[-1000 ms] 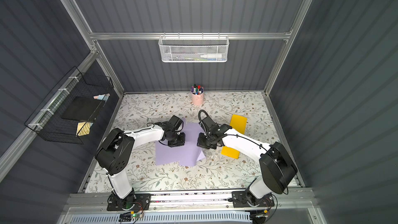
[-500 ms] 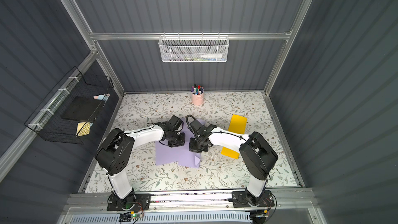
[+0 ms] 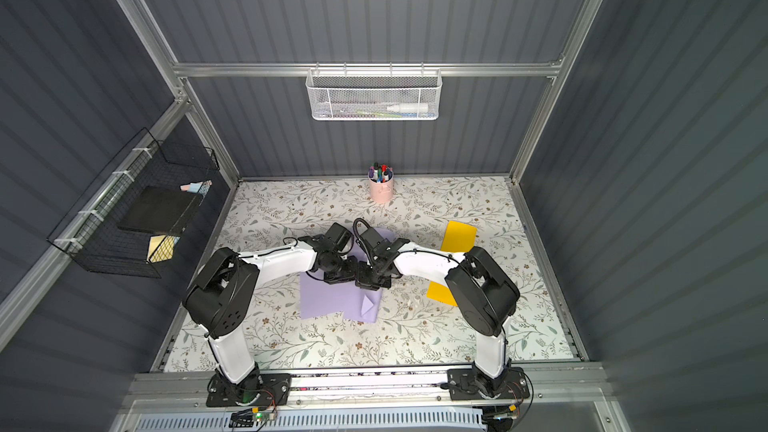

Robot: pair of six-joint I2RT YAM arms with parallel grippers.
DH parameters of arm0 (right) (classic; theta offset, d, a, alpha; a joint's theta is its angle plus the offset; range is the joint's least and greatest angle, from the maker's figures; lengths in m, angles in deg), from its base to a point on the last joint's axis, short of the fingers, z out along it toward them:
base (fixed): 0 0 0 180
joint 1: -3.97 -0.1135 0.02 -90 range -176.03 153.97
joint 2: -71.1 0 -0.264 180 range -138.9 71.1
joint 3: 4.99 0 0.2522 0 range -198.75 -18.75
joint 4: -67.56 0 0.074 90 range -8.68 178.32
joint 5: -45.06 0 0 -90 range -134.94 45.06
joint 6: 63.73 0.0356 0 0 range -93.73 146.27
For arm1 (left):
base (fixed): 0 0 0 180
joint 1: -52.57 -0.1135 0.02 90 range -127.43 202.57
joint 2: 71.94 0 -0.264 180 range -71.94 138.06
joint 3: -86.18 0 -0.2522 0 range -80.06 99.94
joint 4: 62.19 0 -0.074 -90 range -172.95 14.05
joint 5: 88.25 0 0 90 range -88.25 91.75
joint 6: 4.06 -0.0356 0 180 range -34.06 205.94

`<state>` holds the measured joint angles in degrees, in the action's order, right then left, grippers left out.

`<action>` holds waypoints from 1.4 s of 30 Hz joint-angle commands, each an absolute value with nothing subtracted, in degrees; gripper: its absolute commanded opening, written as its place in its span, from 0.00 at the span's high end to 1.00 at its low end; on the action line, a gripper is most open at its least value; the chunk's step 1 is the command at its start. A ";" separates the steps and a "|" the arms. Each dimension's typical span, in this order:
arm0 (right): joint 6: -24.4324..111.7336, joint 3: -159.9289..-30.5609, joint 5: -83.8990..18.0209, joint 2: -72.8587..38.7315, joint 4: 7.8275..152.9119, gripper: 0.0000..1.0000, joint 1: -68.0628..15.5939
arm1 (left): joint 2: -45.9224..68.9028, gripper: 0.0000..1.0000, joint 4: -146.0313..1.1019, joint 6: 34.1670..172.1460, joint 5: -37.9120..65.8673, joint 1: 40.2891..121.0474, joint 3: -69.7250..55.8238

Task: Fold the rectangular paper in half along the long edge
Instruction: Fold the paper.

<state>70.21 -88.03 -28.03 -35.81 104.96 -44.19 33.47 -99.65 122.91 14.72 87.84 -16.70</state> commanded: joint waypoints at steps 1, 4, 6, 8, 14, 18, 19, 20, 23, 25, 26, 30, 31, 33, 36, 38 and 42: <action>71.22 -89.41 -27.45 -36.69 104.16 1.00 -44.20 | 35.39 0.97 -104.34 121.80 12.82 88.29 -19.34; 71.44 -89.26 -27.45 -37.26 103.30 1.00 -44.02 | 35.31 0.97 -104.42 121.83 12.74 88.34 -19.44; 71.46 -89.40 -27.45 -37.90 103.11 1.00 -43.99 | 35.30 0.97 -104.51 121.76 12.72 88.31 -19.40; 71.72 -89.68 -27.45 -38.68 103.43 1.00 -43.84 | 35.37 0.97 -104.57 121.76 12.73 88.32 -19.41; 72.35 -89.51 -27.87 -40.23 102.90 1.00 -43.33 | 35.48 0.97 -104.60 121.78 12.56 88.31 -19.37; 72.97 -88.74 -27.45 -40.52 101.30 1.00 -43.15 | 35.40 0.97 -104.69 121.81 12.56 88.33 -19.45; 73.17 -88.41 -27.41 -40.61 100.80 1.00 -43.08 | 35.41 0.97 -104.69 121.73 12.56 88.32 -19.49; 73.33 -88.13 -27.44 -40.61 100.37 1.00 -42.98 | 35.51 0.97 -104.67 121.79 12.56 88.34 -19.49; 74.07 -86.65 -24.59 -40.61 97.49 1.00 -42.45 | 35.48 0.97 -104.77 121.75 12.47 88.32 -19.39; 74.31 -85.92 -23.07 -40.56 95.60 1.00 -42.27 | 35.55 0.97 -104.77 121.71 12.47 88.33 -19.35; 74.16 -85.88 -22.52 -40.61 95.16 1.00 -42.26 | 35.61 0.97 -104.86 121.79 12.47 88.30 -19.38; 73.83 -86.12 -21.47 -41.18 95.03 1.00 -42.29 | 35.86 0.97 -104.86 121.80 12.47 88.31 -19.32; 73.87 -86.08 -21.30 -41.33 94.89 1.00 -42.26 | 35.90 0.97 -104.86 121.80 12.47 88.34 -19.32; 73.90 -86.14 -20.78 -41.72 94.46 1.00 -42.26 | 35.90 0.97 -104.86 121.80 12.47 88.32 -19.29; 73.98 -86.21 -19.73 -42.70 93.77 1.00 -42.32 | 36.08 0.97 -104.86 121.87 12.47 88.34 -19.17; 74.06 -85.95 -19.05 -43.39 93.05 1.00 -42.27 | 36.07 0.97 -104.92 121.80 12.47 88.34 -19.27; 74.62 -85.13 -17.96 -44.08 91.54 0.87 -42.19 | 35.98 0.97 -105.08 121.80 12.29 88.29 -19.23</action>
